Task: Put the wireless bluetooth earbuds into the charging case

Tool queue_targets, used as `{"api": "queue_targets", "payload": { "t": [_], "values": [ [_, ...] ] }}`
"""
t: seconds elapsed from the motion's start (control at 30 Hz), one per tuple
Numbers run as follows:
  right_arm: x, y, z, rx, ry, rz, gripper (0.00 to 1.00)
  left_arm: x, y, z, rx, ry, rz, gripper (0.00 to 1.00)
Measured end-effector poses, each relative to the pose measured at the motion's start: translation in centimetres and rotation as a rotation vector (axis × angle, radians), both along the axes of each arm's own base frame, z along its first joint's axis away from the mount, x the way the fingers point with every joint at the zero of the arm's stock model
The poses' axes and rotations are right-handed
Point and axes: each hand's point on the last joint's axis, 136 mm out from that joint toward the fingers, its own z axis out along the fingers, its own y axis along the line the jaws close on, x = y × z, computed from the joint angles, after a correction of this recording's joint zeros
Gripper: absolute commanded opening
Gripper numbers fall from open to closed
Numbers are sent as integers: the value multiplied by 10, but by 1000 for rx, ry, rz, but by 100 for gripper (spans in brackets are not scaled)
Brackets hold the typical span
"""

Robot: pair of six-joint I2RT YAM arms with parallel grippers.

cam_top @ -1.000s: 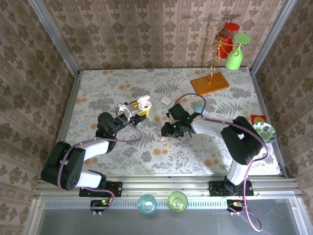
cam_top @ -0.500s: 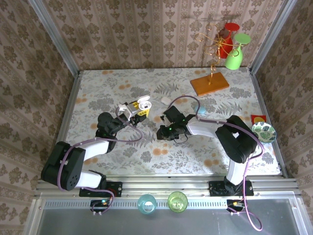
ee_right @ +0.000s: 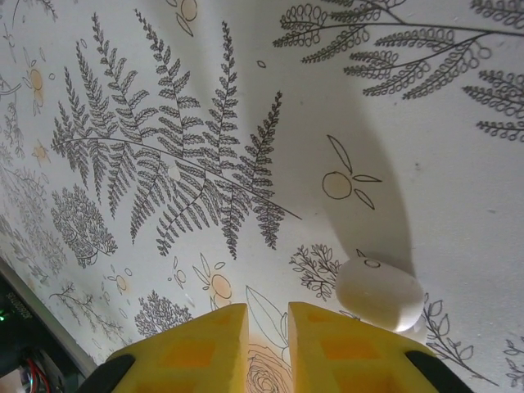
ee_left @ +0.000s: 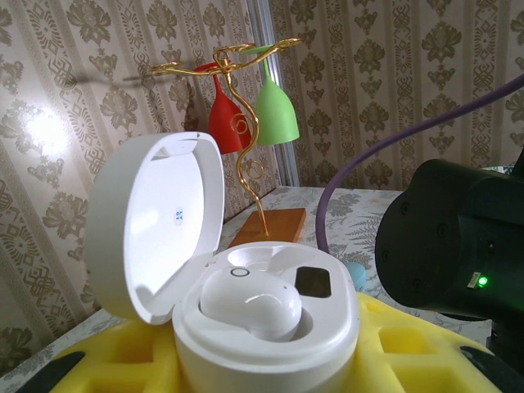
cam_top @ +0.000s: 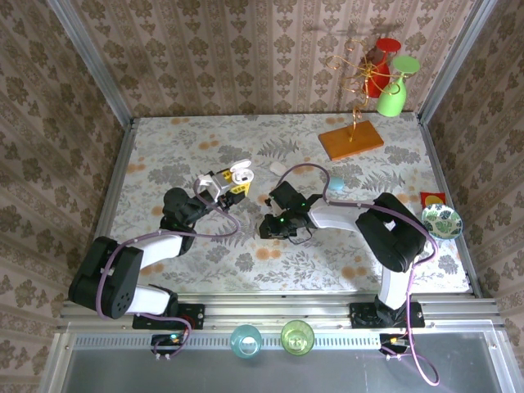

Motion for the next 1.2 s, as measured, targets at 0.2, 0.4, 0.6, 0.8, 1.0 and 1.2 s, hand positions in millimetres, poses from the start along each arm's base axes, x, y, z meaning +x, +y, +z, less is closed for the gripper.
{"api": "queue_targets", "payload": {
  "t": [0.2, 0.4, 0.6, 0.8, 1.0, 1.2],
  "values": [
    [3, 0, 19, 18, -76, 47, 38, 0, 0, -1, 3, 1, 0, 30],
    [32, -9, 36, 17, -159, 72, 54, -3, 1, 5, 4, -5, 1, 31],
    [54, -15, 11, -6, -134, 94, 55, -5, 2, 8, 4, -11, 1, 31],
    [42, -7, -1, 56, -92, 183, 51, -5, 2, 6, 11, -6, 2, 31],
    [33, -4, -4, 99, -87, 233, 46, -5, 2, 5, 13, -1, 1, 31],
    [27, -6, -6, 123, -96, 255, 38, -5, 2, 4, 15, 3, 1, 31]
  ]
}}
